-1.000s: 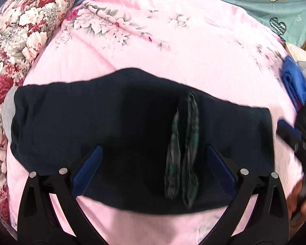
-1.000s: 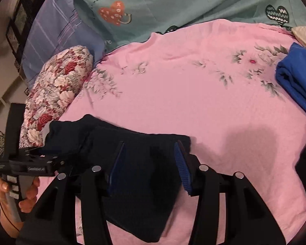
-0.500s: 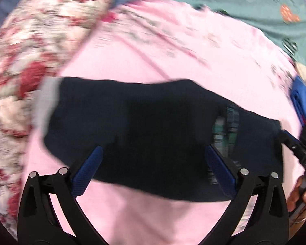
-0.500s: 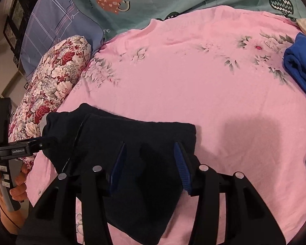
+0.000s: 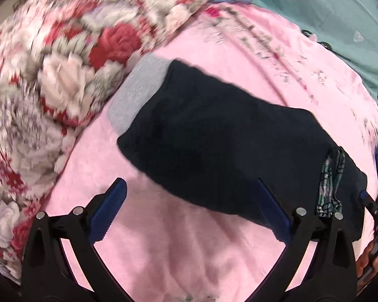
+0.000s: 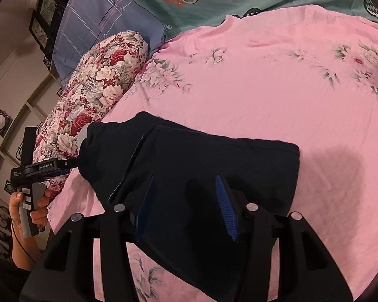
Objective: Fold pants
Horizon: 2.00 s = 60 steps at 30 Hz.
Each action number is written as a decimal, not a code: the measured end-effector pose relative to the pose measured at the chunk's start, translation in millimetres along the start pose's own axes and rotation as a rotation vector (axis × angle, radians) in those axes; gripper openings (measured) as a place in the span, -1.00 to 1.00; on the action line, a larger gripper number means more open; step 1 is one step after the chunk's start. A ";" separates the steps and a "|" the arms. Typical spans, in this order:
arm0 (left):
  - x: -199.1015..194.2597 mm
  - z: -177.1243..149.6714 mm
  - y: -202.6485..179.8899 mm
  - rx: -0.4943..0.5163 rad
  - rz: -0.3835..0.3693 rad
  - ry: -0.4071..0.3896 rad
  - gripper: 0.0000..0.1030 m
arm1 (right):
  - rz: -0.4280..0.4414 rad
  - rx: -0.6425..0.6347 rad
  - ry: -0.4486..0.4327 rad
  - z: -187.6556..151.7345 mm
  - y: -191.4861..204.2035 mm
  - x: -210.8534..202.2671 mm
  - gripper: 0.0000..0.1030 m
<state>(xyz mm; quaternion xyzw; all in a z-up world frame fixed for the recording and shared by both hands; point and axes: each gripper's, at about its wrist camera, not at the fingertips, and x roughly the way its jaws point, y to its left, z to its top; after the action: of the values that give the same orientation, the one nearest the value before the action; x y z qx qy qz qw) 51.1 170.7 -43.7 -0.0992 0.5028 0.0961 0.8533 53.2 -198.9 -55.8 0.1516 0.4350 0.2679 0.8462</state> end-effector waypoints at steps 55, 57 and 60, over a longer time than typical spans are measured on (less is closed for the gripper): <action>59.2 -6.7 -159.5 0.319 -0.169 0.131 0.91 | -0.198 0.159 -0.055 14.1 -55.0 -16.7 -0.93; 50.8 -7.1 -147.4 0.279 -0.201 0.134 0.90 | -0.182 0.111 -0.047 10.7 -43.3 -23.1 -0.74; 35.4 -19.1 -144.0 0.302 -0.179 0.110 0.88 | -0.044 0.078 0.071 -1.3 -22.8 -17.7 -0.34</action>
<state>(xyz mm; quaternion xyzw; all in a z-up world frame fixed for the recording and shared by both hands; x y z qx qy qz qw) 89.9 29.4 -73.4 -0.0193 0.5464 -0.0624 0.8350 51.0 -227.7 -56.1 0.1651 0.4780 0.2371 0.8295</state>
